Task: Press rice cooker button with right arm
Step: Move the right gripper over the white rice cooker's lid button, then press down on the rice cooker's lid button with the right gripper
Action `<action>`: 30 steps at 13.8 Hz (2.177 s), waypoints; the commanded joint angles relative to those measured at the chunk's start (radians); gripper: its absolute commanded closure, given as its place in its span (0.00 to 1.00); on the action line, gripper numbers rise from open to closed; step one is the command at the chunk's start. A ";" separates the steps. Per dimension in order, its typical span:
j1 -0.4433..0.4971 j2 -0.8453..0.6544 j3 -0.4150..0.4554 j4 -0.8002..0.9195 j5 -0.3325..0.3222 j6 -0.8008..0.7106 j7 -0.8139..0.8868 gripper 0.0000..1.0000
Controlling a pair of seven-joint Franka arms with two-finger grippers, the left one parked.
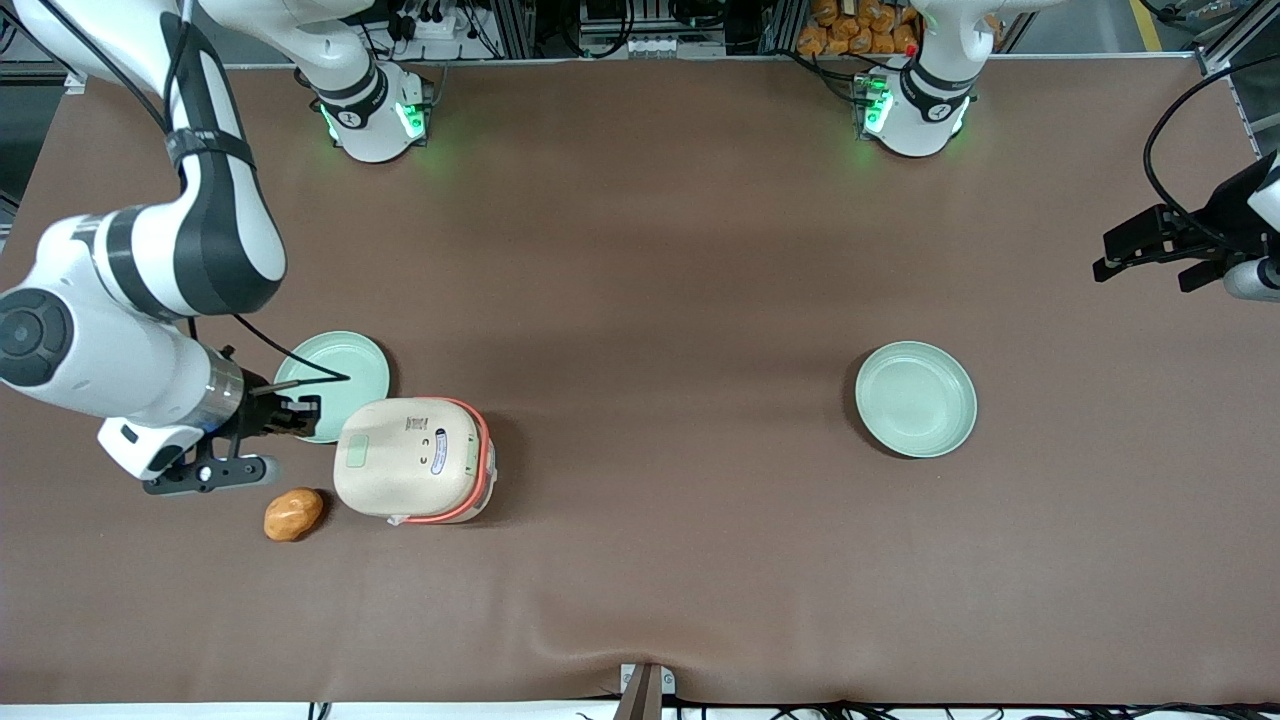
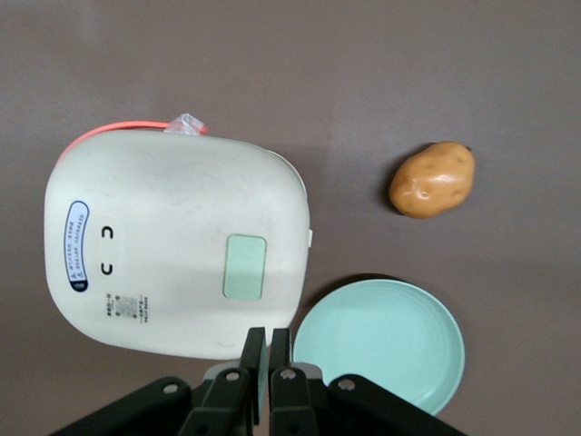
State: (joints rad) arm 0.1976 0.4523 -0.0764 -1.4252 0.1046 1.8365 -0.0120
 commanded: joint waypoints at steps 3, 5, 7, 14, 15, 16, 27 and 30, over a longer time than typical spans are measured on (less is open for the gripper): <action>0.020 0.061 -0.006 0.012 0.037 0.098 0.009 1.00; 0.029 0.075 -0.006 0.012 0.035 0.116 0.009 1.00; 0.029 0.085 -0.006 0.012 0.037 0.121 0.009 1.00; 0.029 0.095 -0.008 0.006 0.041 0.106 0.004 0.98; 0.029 0.101 -0.008 0.005 0.041 0.106 0.004 0.98; 0.029 0.103 -0.008 0.005 0.041 0.104 0.004 0.98; 0.029 0.124 -0.006 -0.009 0.043 0.095 -0.003 0.98; 0.029 0.132 -0.008 -0.009 0.041 0.098 -0.005 0.98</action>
State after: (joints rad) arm 0.2217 0.5631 -0.0767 -1.4274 0.1284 1.9397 -0.0099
